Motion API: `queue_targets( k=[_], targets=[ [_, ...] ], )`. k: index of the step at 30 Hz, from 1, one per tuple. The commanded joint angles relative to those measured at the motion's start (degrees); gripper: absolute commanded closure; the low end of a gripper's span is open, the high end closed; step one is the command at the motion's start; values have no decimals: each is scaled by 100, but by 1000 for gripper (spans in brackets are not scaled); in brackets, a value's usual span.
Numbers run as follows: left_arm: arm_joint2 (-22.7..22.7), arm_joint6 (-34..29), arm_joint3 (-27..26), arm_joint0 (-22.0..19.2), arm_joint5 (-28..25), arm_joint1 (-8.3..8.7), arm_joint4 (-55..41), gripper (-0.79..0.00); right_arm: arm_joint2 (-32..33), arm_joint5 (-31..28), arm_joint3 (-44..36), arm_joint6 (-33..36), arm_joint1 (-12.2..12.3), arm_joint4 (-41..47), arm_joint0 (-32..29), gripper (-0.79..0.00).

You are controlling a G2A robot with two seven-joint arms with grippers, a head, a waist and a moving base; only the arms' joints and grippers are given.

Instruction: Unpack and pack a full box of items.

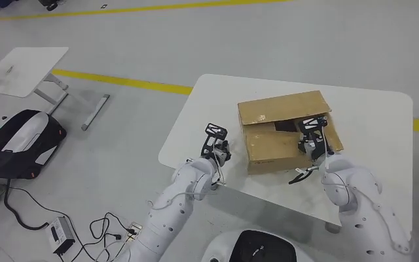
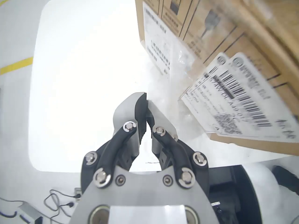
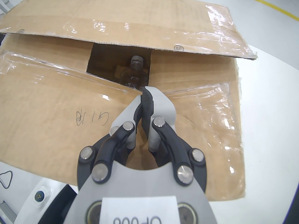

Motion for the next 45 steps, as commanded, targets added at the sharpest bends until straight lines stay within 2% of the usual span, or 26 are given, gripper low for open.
queue_targets(
  k=[1, 8, 16, 19, 38, 42, 45],
  targets=[
    [-119, -47, 15, -24, -53, 1, -395, 0, -3, -2, 5, 14, -5, -7, 6, 0],
    [-315, -7, -70, 33, 5, 27, -629, 0, -12, -12, 52, 36, -25, -39, 31, 0],
    [-719, -317, -2, 37, -21, 28, -2108, 0, -34, -23, 77, 82, -50, -95, 80, 0],
    [-799, -308, 59, 38, -72, 41, -2335, 0, -31, -25, 88, 92, -57, -113, 92, 0],
    [-742, -276, 117, 25, -240, 81, -2284, 0, -4, -175, 16, 82, -91, -195, 139, 0],
    [-851, -316, 117, 37, -252, 82, -2894, 0, -8, -191, 55, 104, -98, -247, 155, 0],
    [-1060, -495, 233, 2, -139, 80, -3725, 0, -3, -198, 86, 125, -103, -264, 164, 0]
  ],
)
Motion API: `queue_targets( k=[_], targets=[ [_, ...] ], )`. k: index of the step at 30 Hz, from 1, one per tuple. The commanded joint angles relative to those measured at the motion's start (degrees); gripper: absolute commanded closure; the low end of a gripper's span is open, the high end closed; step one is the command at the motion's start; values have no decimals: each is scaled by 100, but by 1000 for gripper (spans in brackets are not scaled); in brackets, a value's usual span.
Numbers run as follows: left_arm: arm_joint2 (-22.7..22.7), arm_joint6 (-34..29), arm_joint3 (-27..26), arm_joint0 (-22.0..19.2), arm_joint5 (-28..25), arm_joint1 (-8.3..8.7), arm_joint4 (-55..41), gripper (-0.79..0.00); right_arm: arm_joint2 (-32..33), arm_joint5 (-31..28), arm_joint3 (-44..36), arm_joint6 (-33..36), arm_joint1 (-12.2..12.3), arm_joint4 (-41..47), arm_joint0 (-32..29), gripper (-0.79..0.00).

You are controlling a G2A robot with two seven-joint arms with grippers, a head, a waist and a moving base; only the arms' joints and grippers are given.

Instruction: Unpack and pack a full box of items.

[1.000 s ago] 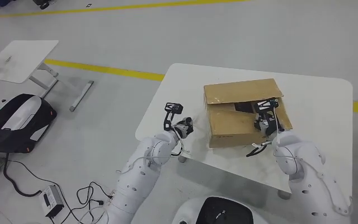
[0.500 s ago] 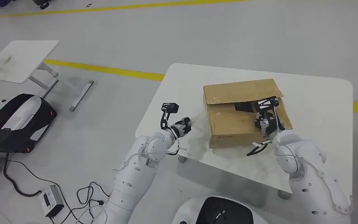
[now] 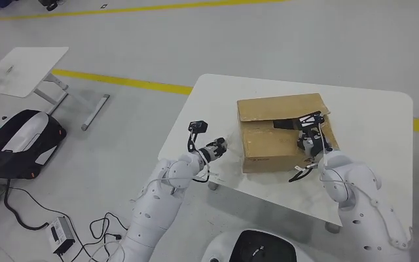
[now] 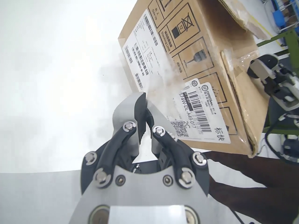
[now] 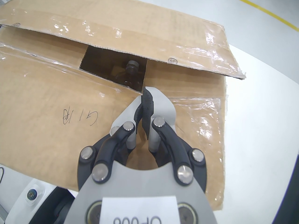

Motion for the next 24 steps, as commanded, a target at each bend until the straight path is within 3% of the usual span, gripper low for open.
queue_targets(
  k=[1, 10, 18, 20, 21, 22, 24],
  targets=[
    [-128, -80, 72, -42, 91, 4, -485, 0, 2, -1, 13, 13, -3, -5, 0, 0],
    [-437, -356, 352, -135, 353, 33, -1828, 0, -11, -35, 84, 50, -23, -33, 5, 0],
    [-465, -462, 567, -241, 535, 88, -2086, 0, 7, -63, 83, 64, -34, -45, -13, 0],
    [-426, -446, 555, -255, 568, 107, -1962, -292, 11, -63, 58, 61, -36, -53, -26, 0],
    [-391, -443, 531, -251, 544, 116, -1877, -674, 19, -56, 48, 60, -37, -49, -33, 0],
    [-364, -432, 514, -244, 535, 125, -1805, -785, 24, -54, 36, 58, -38, -56, -39, 0],
    [-304, -393, 455, -228, 510, 141, -1656, -785, 36, -48, 23, 57, -39, -64, -50, 0]
  ],
)
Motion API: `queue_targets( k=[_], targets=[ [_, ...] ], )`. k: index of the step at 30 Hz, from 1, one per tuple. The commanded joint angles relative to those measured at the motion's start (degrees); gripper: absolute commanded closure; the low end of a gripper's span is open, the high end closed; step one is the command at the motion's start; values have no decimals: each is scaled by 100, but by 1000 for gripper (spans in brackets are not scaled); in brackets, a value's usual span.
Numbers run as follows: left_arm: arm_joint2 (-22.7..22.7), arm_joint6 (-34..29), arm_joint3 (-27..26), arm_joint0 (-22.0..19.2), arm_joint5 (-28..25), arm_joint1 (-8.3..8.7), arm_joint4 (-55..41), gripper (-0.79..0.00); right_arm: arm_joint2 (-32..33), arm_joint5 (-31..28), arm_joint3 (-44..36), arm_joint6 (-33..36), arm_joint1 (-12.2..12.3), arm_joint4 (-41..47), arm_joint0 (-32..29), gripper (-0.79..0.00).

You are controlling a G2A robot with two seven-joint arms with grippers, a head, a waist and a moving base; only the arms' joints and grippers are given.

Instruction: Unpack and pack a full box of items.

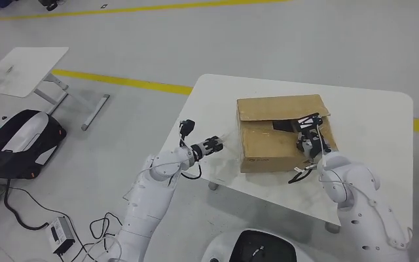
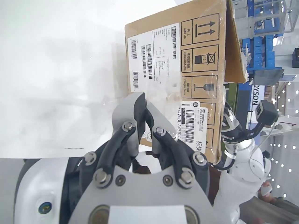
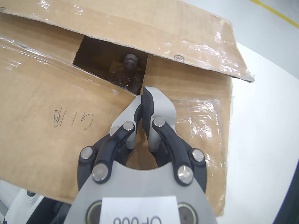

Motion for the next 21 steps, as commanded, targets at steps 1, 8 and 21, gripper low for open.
queue_targets(
  k=[1, 8, 21],
  targets=[
    [59, 31, -61, 22, -40, 15, 155, -785, 9, 4, -9, 0, -1, -5, -9, 0],
    [346, -61, 8, 13, -143, 71, 723, -785, 31, -9, -71, 19, -6, -31, -41, 0],
    [572, -198, 150, 17, -572, 213, 1837, -785, 32, -7, -159, 83, -24, -110, -64, 0]
  ],
)
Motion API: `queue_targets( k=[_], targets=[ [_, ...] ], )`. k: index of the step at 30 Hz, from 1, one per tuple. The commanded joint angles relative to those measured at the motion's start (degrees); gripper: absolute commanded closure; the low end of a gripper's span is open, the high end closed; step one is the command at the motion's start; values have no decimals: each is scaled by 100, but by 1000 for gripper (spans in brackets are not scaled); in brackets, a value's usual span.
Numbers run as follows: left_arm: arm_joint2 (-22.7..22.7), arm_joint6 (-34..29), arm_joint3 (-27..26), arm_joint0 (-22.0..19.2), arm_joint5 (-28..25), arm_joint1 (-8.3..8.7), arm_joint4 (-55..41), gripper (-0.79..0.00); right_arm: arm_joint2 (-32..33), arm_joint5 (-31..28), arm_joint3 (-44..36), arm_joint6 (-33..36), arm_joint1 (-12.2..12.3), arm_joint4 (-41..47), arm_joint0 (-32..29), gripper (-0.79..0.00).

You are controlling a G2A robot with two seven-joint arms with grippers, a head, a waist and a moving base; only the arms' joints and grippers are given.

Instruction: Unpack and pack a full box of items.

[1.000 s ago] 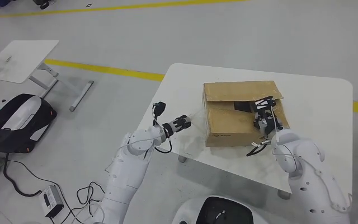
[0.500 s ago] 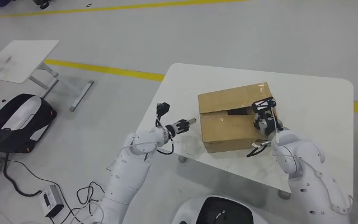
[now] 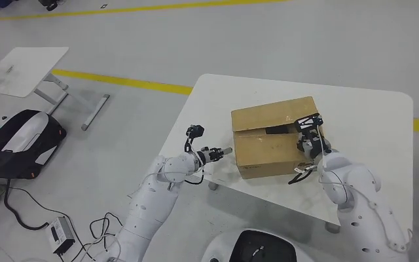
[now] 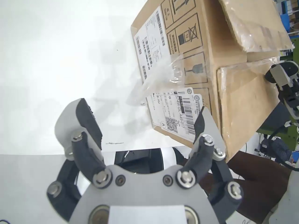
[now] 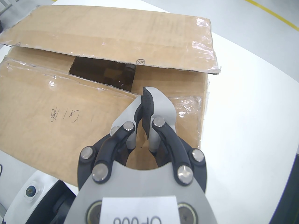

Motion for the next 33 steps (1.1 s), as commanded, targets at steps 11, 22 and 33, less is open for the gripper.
queue_targets(
  k=[11, 22, 33],
  targets=[
    [529, 367, 642, -378, -229, -11, 433, -785, -81, 15, -4, 41, -39, -36, 20, 0],
    [1112, 1035, 2007, -1142, -823, -123, 379, 0, -57, -2, -29, 96, -51, -76, -13, 0],
    [1210, 1990, 1733, -964, 43, -78, 1581, 0, -124, -102, 48, 143, -66, -276, 9, 0]
  ],
)
